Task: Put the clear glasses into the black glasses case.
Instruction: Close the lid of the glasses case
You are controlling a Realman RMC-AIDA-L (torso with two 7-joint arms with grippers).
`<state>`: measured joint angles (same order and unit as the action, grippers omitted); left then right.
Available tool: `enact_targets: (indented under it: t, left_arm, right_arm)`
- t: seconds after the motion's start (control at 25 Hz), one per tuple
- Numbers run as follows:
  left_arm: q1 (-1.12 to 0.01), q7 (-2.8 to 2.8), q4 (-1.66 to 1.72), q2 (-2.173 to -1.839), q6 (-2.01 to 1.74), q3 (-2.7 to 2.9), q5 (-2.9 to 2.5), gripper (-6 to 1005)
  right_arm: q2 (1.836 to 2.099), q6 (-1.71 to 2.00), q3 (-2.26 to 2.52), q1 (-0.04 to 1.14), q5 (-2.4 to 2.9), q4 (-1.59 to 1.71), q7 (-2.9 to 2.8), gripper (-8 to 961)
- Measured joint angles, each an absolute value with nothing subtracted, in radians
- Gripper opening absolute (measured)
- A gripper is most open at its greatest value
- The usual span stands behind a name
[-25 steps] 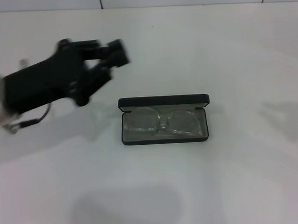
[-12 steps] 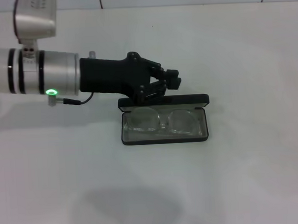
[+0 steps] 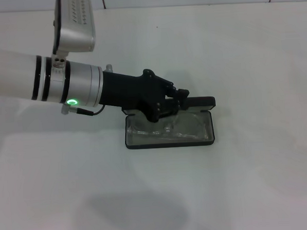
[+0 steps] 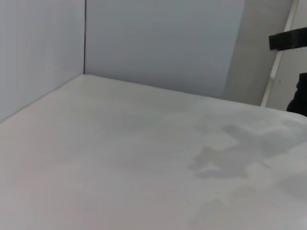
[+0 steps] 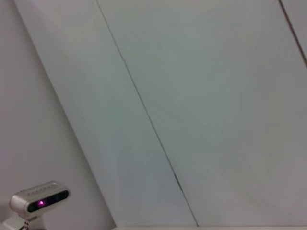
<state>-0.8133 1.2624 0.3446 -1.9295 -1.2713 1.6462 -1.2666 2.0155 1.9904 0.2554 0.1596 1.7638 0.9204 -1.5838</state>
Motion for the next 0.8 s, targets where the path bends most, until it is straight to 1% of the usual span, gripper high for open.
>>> enact_targets:
  t: [0.28, 0.8]
  left_arm:
    - [-0.814, 1.268, 0.354, -1.932, -1.269, 1.646, -1.272, 253]
    - [-0.787, 1.264, 0.401, -1.933, -1.237, 1.593, -1.283, 269]
  right_arm:
    - [2.016, 1.989, 0.247, 0.163, 1.782, 0.905, -1.574, 212]
    - [2.014, 1.980, 0.254, 0.167, 1.787, 0.891, -1.568, 211]
